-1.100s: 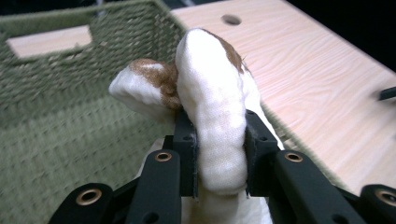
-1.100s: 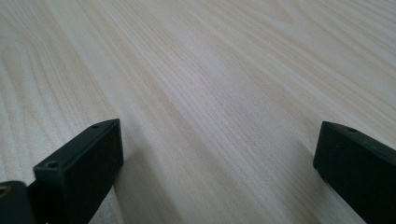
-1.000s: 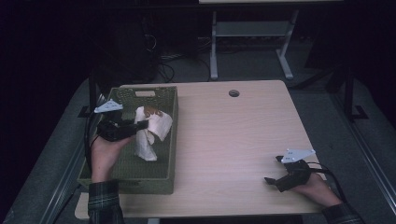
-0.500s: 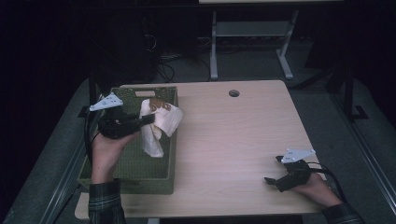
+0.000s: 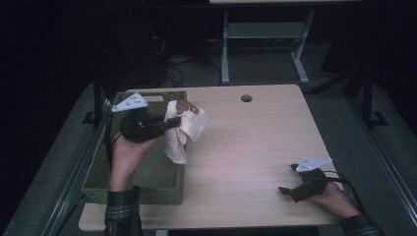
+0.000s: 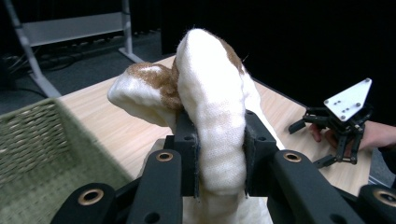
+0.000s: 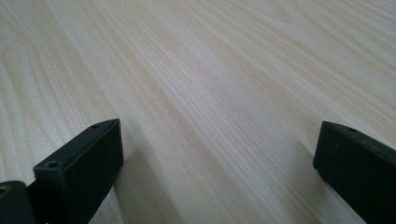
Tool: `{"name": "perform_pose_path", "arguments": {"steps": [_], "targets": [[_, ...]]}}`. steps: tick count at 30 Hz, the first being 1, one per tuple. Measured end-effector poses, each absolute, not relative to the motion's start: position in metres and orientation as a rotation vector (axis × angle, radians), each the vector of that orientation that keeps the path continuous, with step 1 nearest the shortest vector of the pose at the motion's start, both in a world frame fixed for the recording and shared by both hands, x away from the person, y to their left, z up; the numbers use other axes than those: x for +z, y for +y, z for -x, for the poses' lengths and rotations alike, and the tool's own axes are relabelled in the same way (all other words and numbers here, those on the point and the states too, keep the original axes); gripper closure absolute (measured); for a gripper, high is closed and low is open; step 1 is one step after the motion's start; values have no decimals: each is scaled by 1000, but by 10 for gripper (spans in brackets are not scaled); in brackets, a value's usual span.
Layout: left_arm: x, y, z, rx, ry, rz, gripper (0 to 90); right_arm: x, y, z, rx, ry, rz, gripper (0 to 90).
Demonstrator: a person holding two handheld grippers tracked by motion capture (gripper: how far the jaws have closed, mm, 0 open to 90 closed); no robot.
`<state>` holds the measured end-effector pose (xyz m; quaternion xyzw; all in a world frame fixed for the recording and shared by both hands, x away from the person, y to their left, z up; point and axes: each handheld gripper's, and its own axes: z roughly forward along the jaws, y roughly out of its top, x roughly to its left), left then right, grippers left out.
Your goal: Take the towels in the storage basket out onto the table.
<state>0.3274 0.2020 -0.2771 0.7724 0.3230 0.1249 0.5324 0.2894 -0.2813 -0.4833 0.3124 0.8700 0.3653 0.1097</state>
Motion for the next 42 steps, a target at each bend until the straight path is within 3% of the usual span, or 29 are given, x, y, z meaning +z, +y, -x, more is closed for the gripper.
{"name": "perform_pose_path", "arguments": {"steps": [20, 42], "targets": [[-282, 130, -341, 232, 648, -1922, 714, -483, -281, -289, 1074, 2557, -919, 12], [-327, 49, -343, 142, 592, -2033, 714, -483, -281, -289, 1076, 2557, -921, 12]]}}
